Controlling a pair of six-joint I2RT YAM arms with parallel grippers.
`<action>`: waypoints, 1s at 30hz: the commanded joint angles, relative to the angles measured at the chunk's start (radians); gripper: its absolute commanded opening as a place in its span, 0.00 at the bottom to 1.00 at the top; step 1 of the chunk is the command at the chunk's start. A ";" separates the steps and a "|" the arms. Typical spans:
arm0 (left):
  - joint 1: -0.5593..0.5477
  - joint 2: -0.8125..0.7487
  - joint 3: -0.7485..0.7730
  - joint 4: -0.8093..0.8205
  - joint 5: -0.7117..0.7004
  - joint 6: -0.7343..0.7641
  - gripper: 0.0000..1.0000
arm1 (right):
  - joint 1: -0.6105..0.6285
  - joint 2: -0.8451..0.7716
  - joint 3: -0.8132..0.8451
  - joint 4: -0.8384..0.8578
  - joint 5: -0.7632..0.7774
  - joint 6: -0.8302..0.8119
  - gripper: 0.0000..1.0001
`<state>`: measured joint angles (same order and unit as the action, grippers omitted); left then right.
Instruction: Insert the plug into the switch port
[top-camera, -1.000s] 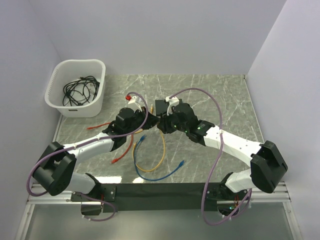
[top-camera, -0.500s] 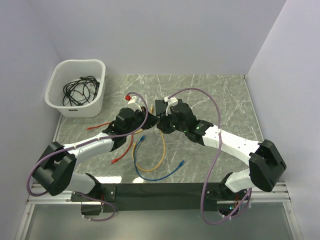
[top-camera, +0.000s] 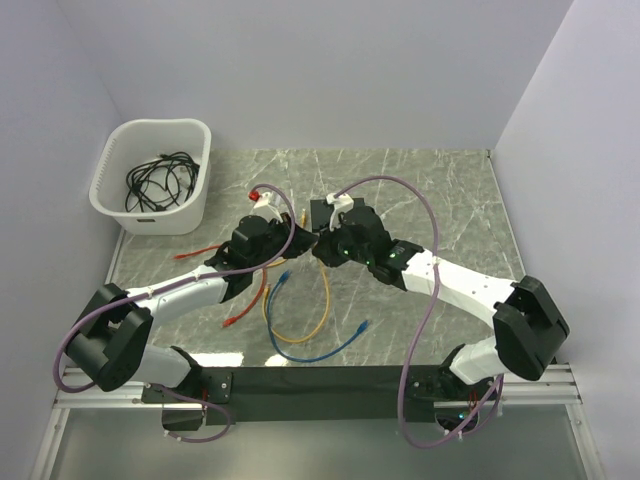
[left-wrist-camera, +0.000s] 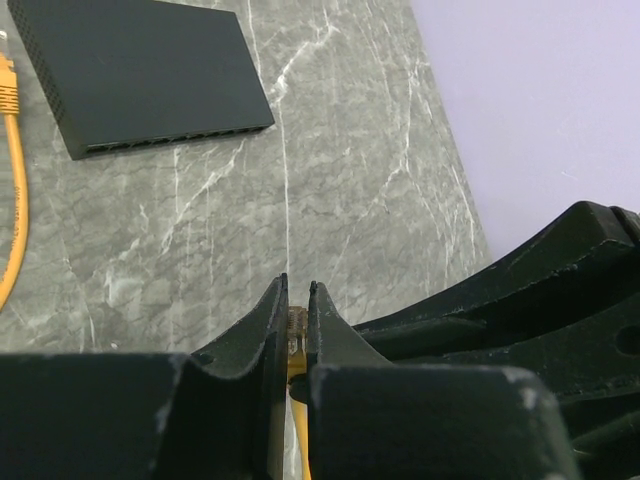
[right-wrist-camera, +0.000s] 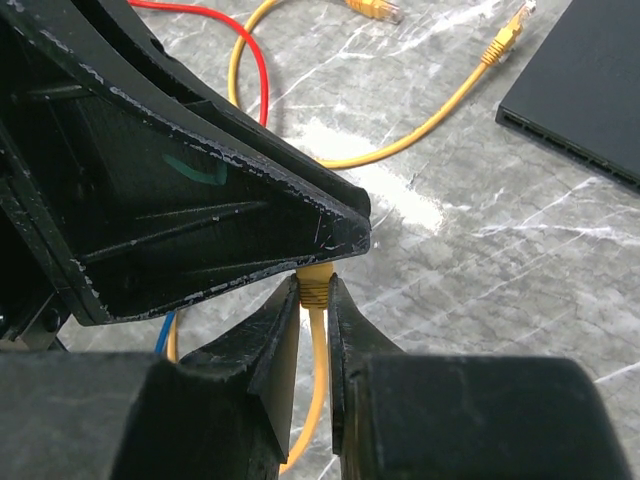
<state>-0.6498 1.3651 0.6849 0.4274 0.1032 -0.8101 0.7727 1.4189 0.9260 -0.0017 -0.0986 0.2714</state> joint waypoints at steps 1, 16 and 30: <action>-0.004 -0.012 0.022 0.059 0.007 -0.027 0.07 | 0.004 0.025 0.022 0.032 -0.004 0.002 0.00; 0.143 0.107 0.097 0.039 0.079 0.025 0.67 | -0.235 0.005 0.029 -0.122 0.188 0.103 0.00; 0.177 0.554 0.453 -0.039 0.145 0.103 0.60 | -0.438 0.491 0.485 -0.442 0.326 0.083 0.00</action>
<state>-0.4808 1.8797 1.0637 0.4126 0.2283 -0.7418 0.3542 1.8446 1.3392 -0.3378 0.1982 0.3580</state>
